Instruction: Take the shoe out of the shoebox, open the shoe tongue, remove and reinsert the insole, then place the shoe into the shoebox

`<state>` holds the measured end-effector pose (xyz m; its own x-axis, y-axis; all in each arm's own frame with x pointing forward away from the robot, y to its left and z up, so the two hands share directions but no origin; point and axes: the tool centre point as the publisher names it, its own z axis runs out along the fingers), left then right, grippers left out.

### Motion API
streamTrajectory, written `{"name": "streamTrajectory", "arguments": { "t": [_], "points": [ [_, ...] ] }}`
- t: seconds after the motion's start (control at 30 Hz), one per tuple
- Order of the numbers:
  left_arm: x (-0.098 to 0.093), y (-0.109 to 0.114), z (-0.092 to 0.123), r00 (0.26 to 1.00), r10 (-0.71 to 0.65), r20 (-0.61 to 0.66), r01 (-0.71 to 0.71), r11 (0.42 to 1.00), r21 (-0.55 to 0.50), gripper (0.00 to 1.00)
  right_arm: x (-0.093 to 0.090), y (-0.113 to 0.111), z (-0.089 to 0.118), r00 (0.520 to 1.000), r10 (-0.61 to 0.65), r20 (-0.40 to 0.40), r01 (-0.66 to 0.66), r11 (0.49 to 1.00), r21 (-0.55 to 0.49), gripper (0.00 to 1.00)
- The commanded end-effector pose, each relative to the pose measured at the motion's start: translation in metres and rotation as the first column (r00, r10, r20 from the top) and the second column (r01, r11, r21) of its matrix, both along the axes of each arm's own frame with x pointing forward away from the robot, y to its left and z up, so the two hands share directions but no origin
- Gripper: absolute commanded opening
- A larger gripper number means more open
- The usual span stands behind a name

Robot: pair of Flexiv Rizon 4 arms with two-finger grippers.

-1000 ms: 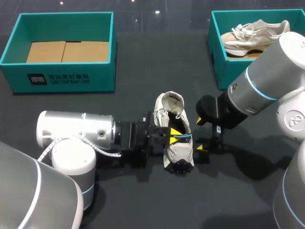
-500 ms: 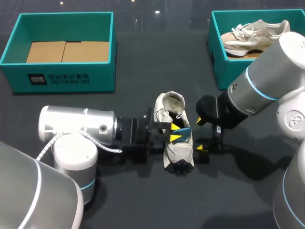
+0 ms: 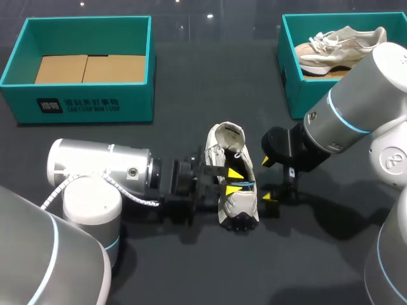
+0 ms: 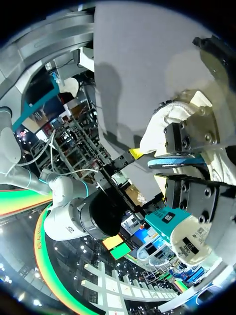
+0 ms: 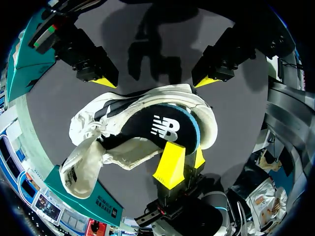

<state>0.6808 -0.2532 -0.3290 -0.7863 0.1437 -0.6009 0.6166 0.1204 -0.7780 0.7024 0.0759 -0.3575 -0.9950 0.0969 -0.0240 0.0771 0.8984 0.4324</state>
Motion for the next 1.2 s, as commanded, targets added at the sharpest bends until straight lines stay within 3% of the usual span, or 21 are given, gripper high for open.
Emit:
{"name": "streamTrajectory", "arguments": {
  "t": [0.03, 0.37, 0.53, 0.6, 0.7, 1.2],
  "points": [
    [0.006, -0.004, -0.005, 1.0, -0.011, -0.001, 0.011, 0.999, 0.037, 0.0, -0.002, 0.0, 0.0, 1.0, -0.001, 0.003, 0.001, 1.0, -0.001, 1.0],
    [0.025, -0.002, -0.029, 1.0, 0.021, -0.014, -0.018, 0.99, 0.143, 0.0, -0.002, 0.0, 0.0, 1.0, -0.001, 0.003, 0.001, 1.0, -0.001, 1.0],
    [0.021, 0.003, -0.022, 0.999, 0.012, -0.052, -0.005, 0.992, 0.124, 0.0, -0.002, 0.0, 0.0, 1.0, -0.001, 0.003, 0.001, 1.0, -0.001, 1.0],
    [0.018, 0.005, -0.017, 0.998, 0.004, -0.064, 0.003, 0.993, 0.117, 0.22, -0.002, 0.0, 0.0, 1.0, -0.001, 0.003, 0.001, 1.0, -0.001, 1.0],
    [0.016, 0.01, -0.011, 0.997, -0.006, -0.075, 0.014, 0.994, 0.105, 0.36, -0.002, 0.0, 0.0, 1.0, -0.001, 0.003, 0.001, 1.0, -0.001, 1.0],
    [0.003, 0.018, 0.014, 0.991, -0.065, -0.116, 0.079, 0.989, 0.125, 0.42, -0.002, 0.0, 0.0, 1.0, -0.001, 0.003, 0.001, 1.0, -0.001, 1.0]
  ]
}}
